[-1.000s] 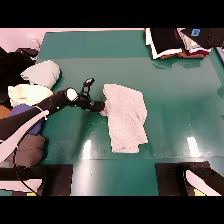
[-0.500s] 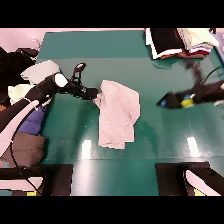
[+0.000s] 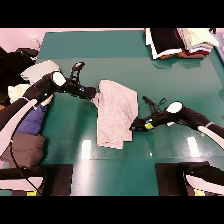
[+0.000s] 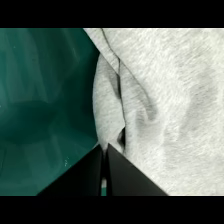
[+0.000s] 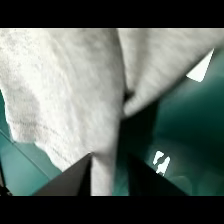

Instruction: Fold the shirts.

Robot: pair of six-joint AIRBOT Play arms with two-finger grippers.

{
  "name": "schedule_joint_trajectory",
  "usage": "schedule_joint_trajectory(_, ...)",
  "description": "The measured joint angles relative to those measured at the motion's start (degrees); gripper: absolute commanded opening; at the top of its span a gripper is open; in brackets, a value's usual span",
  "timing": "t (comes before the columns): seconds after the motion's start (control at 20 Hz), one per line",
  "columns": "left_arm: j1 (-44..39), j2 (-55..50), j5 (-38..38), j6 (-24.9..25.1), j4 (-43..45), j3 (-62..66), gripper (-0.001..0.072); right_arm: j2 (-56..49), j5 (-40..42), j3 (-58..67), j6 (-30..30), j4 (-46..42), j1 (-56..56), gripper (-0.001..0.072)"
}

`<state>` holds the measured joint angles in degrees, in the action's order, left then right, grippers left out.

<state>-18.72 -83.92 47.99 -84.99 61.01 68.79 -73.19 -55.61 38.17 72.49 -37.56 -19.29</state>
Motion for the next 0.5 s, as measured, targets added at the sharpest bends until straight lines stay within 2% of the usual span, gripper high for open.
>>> schedule_joint_trajectory(0.05, 0.0, 0.0, 0.04, -0.02, 0.02, 0.02, 0.0024, -1.38, 0.79, 1.55, -0.24, -0.17, -1.11, 0.001)
schedule_joint_trajectory(0.25, 0.04, 0.48, 1.31, -0.04, 2.51, 1.25, 0.0023, -2.05, 0.85, 7.39, -0.5, -4.68, -1.51, 0.0012)
schedule_joint_trajectory(0.5, 0.04, 6.84, 2.43, -0.44, 12.15, 7.28, 0.0023, 7.34, -5.77, 17.16, 1.01, -13.66, 6.82, 0.0012)
